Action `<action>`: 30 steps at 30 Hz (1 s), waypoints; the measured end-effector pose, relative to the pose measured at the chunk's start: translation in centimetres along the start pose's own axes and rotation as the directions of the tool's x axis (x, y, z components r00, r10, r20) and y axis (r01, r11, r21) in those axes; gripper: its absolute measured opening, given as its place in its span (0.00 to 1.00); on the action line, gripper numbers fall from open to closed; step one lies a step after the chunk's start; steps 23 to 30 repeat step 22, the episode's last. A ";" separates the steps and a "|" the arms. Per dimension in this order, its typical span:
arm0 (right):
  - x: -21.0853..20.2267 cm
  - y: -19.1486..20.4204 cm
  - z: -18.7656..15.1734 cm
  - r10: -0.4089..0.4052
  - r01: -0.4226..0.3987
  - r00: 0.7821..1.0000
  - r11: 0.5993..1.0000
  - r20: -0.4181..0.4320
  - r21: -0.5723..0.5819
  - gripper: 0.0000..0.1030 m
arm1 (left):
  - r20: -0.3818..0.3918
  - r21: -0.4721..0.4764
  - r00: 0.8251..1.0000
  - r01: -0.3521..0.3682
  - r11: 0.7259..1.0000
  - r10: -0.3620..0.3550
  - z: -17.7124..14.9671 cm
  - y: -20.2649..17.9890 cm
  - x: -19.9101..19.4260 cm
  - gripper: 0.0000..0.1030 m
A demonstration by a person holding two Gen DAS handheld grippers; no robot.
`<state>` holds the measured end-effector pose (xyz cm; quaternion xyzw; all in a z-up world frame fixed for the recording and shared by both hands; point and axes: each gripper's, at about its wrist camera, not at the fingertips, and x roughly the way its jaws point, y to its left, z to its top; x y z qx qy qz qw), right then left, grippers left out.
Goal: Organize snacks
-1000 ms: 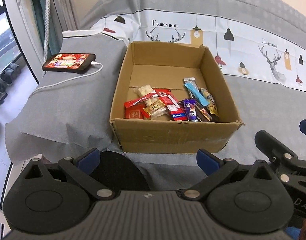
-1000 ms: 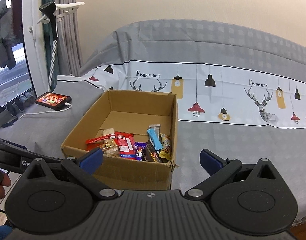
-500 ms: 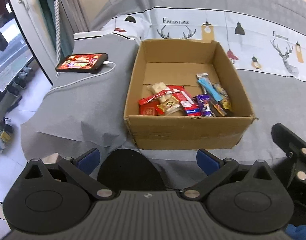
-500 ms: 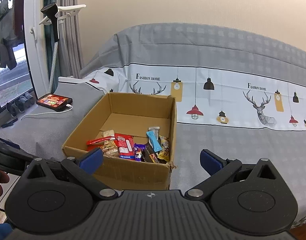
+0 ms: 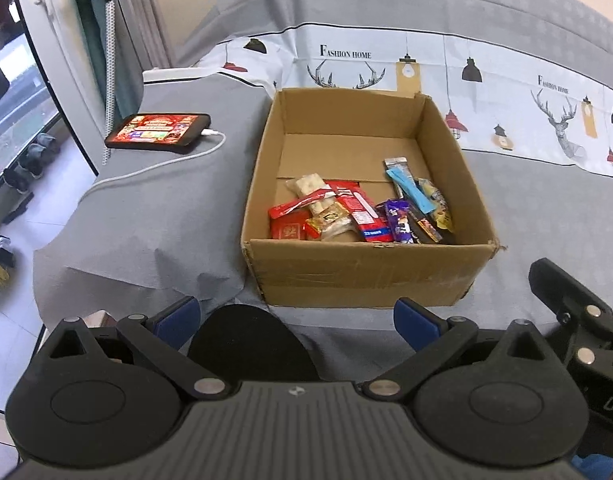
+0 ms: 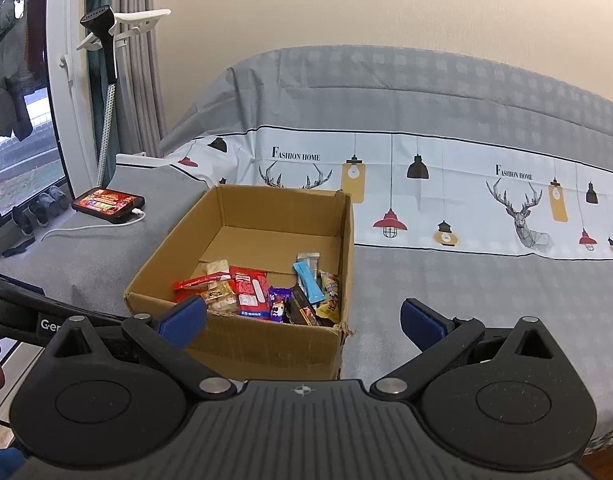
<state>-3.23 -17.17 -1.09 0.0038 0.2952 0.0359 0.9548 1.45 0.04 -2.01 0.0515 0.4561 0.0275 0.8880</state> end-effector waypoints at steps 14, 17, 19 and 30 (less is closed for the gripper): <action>-0.1 -0.1 0.1 0.005 -0.005 1.000 1.000 0.007 -0.002 0.99 | 0.005 0.011 1.000 -0.003 1.000 0.003 0.1 -0.3 -0.3 1.00; -0.1 -0.2 0.1 0.008 -0.008 1.000 1.000 0.006 0.001 0.99 | 0.003 0.010 1.000 -0.006 1.000 0.006 0.1 -0.3 -0.2 1.00; 0.0 -0.2 0.1 0.015 -0.015 1.000 1.000 0.003 0.001 0.99 | 0.008 0.006 1.000 -0.015 1.000 0.015 0.1 -0.4 -0.2 1.00; 0.4 -0.3 0.2 0.034 -0.034 0.999 0.999 -0.004 0.001 0.99 | -0.004 0.003 1.000 -0.021 1.000 0.021 0.4 -0.4 0.2 1.00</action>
